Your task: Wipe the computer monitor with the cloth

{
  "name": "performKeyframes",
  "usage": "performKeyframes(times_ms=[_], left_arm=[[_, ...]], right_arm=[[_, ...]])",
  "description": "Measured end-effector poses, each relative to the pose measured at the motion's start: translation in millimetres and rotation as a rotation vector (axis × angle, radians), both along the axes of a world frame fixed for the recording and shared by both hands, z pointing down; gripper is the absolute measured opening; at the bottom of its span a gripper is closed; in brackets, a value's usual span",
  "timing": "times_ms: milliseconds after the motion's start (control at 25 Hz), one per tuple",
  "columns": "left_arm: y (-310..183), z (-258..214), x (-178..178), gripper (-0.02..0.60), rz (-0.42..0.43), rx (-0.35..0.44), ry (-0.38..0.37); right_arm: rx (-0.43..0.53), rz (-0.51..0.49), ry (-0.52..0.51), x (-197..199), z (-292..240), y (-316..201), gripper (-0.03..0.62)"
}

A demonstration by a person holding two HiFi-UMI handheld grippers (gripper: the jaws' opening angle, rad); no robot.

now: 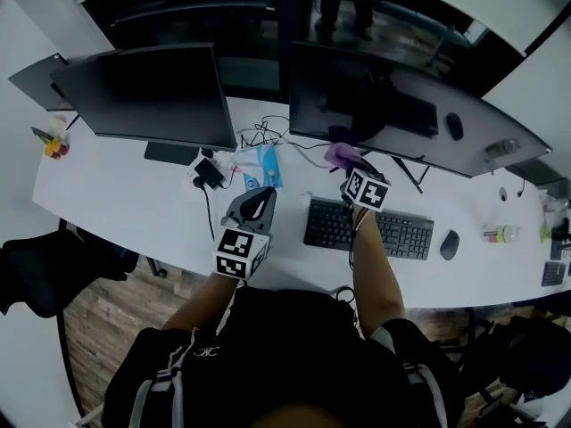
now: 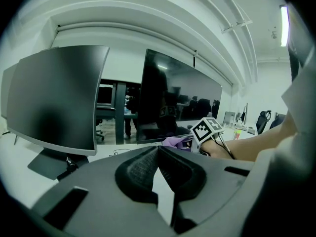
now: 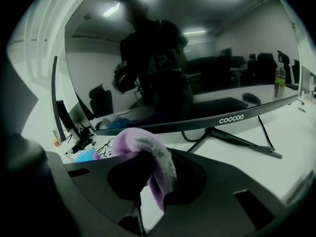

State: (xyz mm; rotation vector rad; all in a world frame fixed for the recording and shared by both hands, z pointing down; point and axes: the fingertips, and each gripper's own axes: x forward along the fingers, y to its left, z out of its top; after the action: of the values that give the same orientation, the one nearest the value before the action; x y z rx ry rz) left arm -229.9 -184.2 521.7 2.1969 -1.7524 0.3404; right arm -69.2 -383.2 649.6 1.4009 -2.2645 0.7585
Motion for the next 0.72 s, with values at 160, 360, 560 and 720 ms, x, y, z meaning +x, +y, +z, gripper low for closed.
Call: performKeyframes(times_ms=[160, 360, 560, 720], left_arm=[[-5, -4, 19, 0.014, 0.005, 0.001, -0.009], [-8, -7, 43, 0.014, 0.005, -0.005, -0.018], [-11, -4, 68, 0.014, 0.024, -0.029, -0.033], [-16, -7, 90, 0.014, 0.038, -0.022, -0.043]], right_arm=[[0.001, 0.003, -0.005, 14, 1, -5, 0.080], [-0.001, 0.038, -0.018, 43, 3, -11, 0.078], [-0.012, 0.075, -0.052, 77, 7, -18, 0.077], [0.003, 0.067, -0.041, 94, 8, -22, 0.077]])
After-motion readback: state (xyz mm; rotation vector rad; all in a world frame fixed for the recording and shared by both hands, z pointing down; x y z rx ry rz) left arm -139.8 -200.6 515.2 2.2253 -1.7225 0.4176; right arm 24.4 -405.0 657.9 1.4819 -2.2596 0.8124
